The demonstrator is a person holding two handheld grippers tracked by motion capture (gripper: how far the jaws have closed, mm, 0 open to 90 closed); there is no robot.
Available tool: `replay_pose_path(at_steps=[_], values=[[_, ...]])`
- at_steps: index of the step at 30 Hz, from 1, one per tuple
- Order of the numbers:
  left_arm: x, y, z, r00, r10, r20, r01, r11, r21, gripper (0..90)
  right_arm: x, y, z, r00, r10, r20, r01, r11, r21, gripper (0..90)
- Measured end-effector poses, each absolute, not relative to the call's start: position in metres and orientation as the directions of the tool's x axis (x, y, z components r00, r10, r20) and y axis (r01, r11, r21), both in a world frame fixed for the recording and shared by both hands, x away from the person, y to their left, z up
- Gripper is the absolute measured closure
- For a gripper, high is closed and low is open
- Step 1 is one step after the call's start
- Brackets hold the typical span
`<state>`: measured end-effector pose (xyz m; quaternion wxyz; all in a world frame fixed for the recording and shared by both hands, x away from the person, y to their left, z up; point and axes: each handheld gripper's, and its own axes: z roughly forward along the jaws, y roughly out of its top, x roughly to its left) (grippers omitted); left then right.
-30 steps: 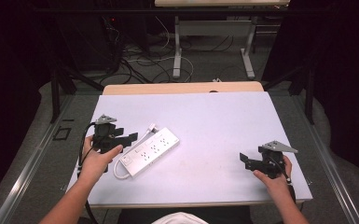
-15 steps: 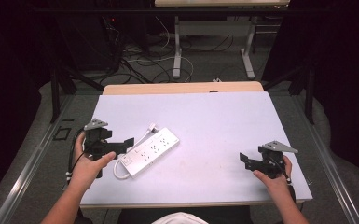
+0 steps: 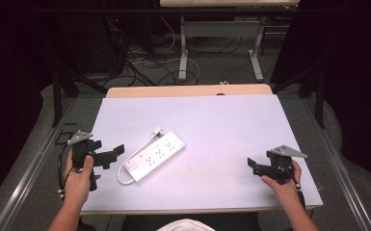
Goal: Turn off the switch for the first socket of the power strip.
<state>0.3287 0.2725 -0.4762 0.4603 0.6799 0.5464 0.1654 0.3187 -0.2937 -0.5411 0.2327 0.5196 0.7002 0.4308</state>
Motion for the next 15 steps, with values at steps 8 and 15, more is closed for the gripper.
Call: replay_pose_path(at_steps=[8,15], values=[[0.324,0.281,-0.496,0.305,0.909,-0.284,0.606,0.045,0.794,0.3,0.318,-0.294,-0.541,-0.350,0.928,0.127,0.528,0.084,0.845,14.6],[0.322,0.288,-0.511,0.301,0.906,-0.299,0.604,0.062,0.794,0.3,0.318,-0.294,-0.541,-0.351,0.928,0.125,0.529,0.087,0.844,14.6]])
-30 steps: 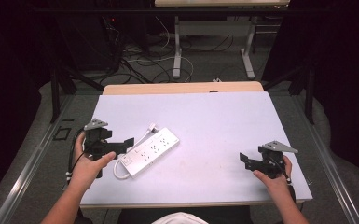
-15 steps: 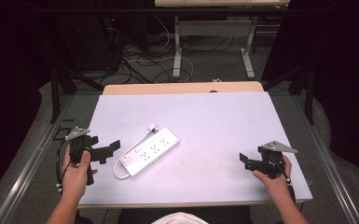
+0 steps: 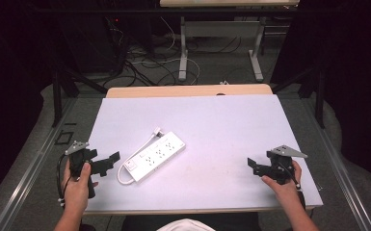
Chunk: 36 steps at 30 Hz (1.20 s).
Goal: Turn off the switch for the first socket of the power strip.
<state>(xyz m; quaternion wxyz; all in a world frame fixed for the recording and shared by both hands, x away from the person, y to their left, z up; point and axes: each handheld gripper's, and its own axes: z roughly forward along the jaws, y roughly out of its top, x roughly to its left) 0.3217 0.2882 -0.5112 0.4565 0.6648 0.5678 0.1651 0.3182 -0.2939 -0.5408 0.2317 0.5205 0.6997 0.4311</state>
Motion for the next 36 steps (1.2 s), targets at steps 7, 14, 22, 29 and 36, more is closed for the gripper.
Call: replay_pose_path(at_steps=[7,14,22,29,36], values=[[0.320,0.297,-0.524,0.316,0.898,-0.304,0.617,0.049,0.786,0.3,0.318,-0.295,-0.540,-0.355,0.927,0.119,0.524,0.091,0.847,14.6],[0.323,0.306,-0.533,0.296,0.897,-0.327,0.646,0.064,0.761,0.4,0.319,-0.294,-0.541,-0.356,0.927,0.122,0.526,0.091,0.846,14.6],[0.325,0.306,-0.539,0.296,0.906,-0.303,0.641,0.047,0.766,0.6,0.319,-0.294,-0.541,-0.357,0.926,0.123,0.527,0.091,0.845,14.6],[0.327,0.308,-0.545,0.291,0.913,-0.287,0.650,0.031,0.759,0.6,0.319,-0.294,-0.542,-0.360,0.925,0.124,0.530,0.093,0.843,14.6],[0.329,0.308,-0.547,0.297,0.909,-0.291,0.672,0.017,0.740,0.6,0.319,-0.294,-0.541,-0.359,0.925,0.125,0.533,0.094,0.841,14.6]])
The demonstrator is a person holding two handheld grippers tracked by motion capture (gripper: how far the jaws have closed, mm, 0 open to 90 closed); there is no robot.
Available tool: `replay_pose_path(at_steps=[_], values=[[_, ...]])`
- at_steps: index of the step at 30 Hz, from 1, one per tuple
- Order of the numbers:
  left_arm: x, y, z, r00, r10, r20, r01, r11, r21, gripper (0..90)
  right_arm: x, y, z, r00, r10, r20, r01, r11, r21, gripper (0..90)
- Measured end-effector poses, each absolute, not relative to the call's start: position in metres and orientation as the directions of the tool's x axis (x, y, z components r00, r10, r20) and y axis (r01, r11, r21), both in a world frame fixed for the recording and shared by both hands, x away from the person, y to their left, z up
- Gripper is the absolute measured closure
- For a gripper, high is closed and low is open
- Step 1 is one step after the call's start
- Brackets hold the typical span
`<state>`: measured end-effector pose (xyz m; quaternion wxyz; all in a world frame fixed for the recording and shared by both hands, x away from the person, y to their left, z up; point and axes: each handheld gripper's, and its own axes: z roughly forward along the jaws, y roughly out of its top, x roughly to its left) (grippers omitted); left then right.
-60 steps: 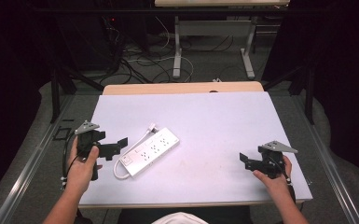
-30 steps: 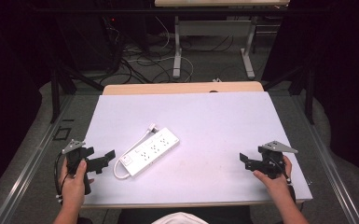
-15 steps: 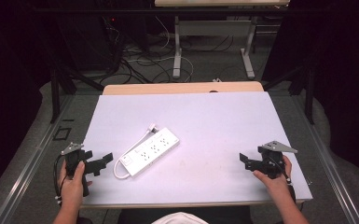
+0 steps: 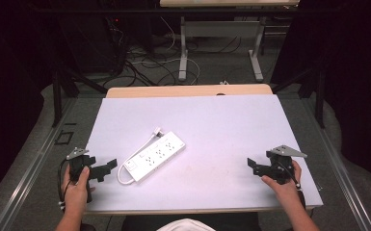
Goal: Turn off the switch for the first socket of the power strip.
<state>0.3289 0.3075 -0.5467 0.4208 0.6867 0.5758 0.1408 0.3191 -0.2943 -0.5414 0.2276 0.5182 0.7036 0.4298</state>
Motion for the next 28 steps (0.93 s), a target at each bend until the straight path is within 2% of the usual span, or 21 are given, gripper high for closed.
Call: replay_pose_path(at_steps=[28], values=[[0.3317,0.3007,-0.5502,0.301,0.917,-0.262,0.665,-0.005,0.747,0.7,0.3190,-0.2941,-0.5423,-0.357,0.926,0.124,0.536,0.095,0.839,14.6]])
